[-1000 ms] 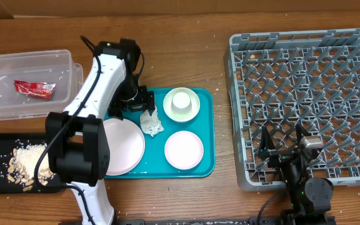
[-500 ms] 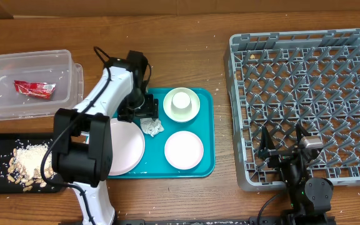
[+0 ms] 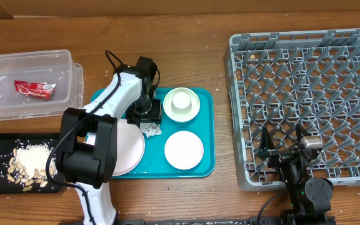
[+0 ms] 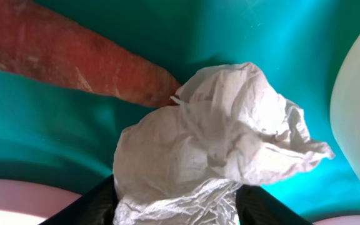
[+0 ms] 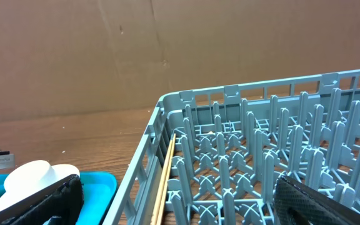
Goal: Sort waste into correct bins and load items into the dishwasher
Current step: 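Move the left gripper to the tissue on the teal tray and grip it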
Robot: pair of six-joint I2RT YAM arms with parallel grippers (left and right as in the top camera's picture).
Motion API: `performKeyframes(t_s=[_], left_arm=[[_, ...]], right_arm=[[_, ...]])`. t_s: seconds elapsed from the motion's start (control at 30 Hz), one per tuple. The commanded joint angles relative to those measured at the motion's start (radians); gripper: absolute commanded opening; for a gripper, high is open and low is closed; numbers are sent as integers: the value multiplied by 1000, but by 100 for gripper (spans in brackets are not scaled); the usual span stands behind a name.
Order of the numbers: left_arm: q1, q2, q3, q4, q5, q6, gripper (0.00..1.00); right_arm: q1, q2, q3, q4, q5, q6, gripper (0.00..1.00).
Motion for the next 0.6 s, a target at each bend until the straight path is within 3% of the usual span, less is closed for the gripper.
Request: performKeyframes(t_s=[0.0, 0.13, 0.17, 0.4, 0.57], left_arm=[[-2, -4, 16, -13, -8, 8, 45], [-2, -4, 76, -72, -11, -11, 8], [-2, -4, 96, -91, -11, -14, 4], [-1, -5, 315, -256, -22, -25, 4], [23, -5, 455, -319, -128, -117, 4]], right_arm=[[2, -8, -10, 6, 3, -4, 100], [2, -8, -10, 6, 3, -4, 100], [2, -8, -10, 6, 3, -3, 100], [2, -8, -10, 6, 3, -3, 100], [2, -8, -10, 6, 3, -4, 100]])
